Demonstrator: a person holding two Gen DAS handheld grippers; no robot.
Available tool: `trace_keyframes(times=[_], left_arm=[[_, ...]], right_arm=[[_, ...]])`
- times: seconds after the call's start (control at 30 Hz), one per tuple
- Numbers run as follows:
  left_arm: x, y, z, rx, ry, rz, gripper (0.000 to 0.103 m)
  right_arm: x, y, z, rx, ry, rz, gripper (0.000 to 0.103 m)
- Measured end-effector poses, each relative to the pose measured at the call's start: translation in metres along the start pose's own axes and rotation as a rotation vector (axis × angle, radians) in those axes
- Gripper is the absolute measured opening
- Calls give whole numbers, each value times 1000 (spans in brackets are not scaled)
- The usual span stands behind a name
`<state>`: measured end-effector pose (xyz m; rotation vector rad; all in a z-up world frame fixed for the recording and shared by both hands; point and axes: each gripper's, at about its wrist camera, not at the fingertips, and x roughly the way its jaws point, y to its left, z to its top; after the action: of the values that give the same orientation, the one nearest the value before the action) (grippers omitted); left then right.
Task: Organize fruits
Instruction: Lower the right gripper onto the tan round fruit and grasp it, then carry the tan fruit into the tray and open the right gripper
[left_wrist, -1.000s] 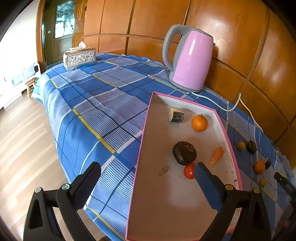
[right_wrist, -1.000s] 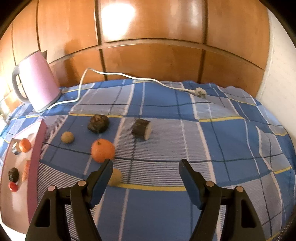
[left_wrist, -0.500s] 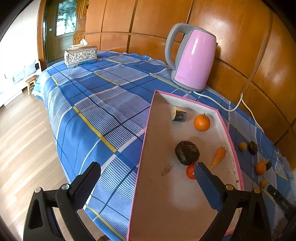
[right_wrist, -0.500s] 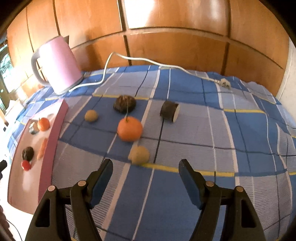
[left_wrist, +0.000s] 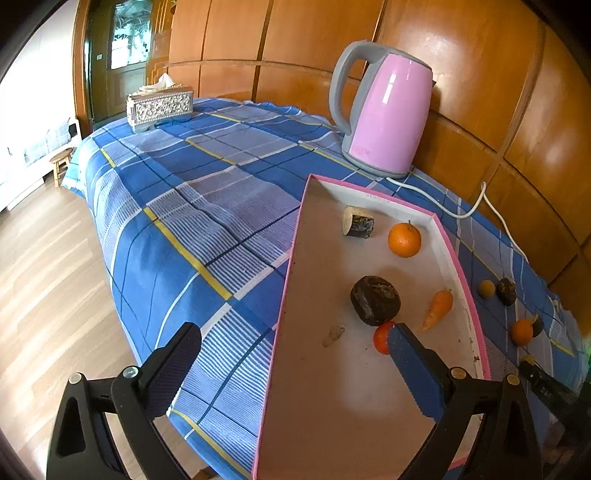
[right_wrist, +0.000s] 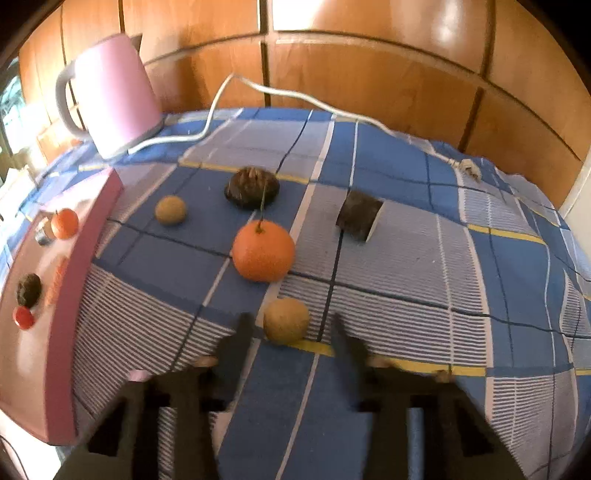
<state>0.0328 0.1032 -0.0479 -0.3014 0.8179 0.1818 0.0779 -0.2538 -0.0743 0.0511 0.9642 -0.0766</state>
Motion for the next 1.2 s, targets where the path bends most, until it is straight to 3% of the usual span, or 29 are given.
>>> trace_keyframes(times=[0.63,0.87,1.2], left_arm=[[-8,-5,1,9,-22,-7,101],[-14,-7,2,14,-42,-11,102],[-15,-4,3,2,-56,-1,102]], right_arm=[[-18,2,-2,3,-48,30,26],[-39,19,1,-15,-68,113,26],[-61,82,3,-150,-76,297,26]])
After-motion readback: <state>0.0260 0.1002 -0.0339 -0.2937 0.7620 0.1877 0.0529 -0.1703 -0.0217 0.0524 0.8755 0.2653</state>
